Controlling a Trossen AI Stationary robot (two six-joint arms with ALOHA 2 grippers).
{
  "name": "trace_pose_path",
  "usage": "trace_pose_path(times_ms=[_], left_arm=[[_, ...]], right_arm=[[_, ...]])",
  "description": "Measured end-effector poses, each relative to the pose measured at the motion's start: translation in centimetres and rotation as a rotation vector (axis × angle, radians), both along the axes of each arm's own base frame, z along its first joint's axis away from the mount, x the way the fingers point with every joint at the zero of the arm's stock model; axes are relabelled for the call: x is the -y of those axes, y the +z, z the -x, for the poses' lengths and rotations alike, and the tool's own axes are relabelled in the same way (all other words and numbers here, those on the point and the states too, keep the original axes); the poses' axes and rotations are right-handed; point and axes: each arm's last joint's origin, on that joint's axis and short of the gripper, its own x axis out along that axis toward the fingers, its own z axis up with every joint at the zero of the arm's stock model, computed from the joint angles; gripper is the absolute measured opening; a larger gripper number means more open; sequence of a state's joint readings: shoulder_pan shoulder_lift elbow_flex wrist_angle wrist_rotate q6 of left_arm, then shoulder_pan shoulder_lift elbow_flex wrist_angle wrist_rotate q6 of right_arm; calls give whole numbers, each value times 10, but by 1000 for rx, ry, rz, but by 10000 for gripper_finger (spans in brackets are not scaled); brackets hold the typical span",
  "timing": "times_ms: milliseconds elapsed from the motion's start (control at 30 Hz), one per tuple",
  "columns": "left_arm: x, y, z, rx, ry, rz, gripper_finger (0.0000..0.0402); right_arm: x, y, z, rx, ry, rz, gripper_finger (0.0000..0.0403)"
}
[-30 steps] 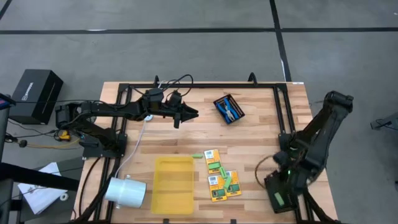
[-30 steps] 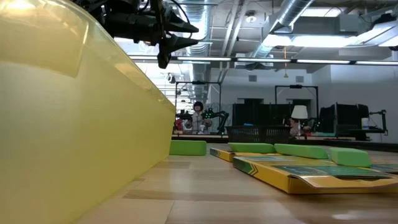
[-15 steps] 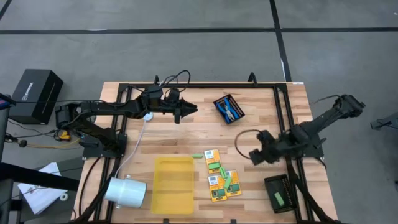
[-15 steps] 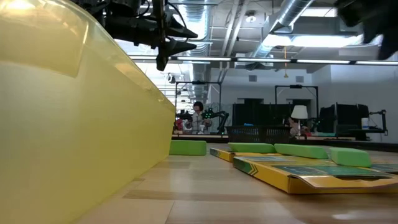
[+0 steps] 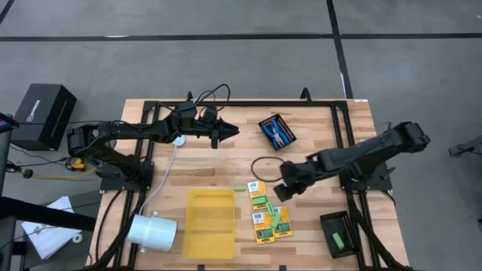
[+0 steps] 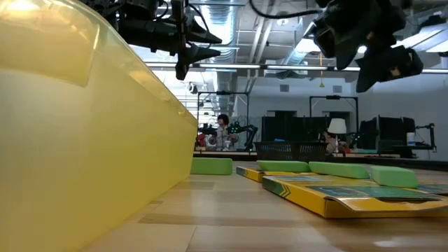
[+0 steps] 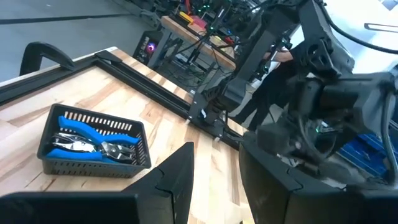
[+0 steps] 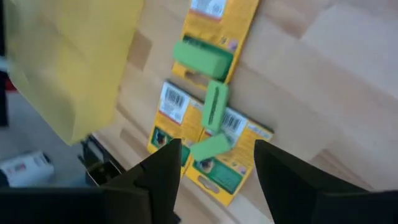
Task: Pick & Place School Supplies
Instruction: Put the green eraser into the bottom black bin
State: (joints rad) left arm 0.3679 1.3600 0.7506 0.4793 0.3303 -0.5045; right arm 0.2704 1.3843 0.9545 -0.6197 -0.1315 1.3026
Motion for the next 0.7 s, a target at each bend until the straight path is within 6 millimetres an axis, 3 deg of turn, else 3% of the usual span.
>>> trace_pose_path(times_ms=[367, 700], left_arm=[[1, -1, 0, -7, -46, -1, 121], [2, -1, 0, -8, -81, -15, 121]], right_arm=[[0, -8, -56, -69, 148, 32, 192], [0, -28, -65, -190, 180, 29, 200]])
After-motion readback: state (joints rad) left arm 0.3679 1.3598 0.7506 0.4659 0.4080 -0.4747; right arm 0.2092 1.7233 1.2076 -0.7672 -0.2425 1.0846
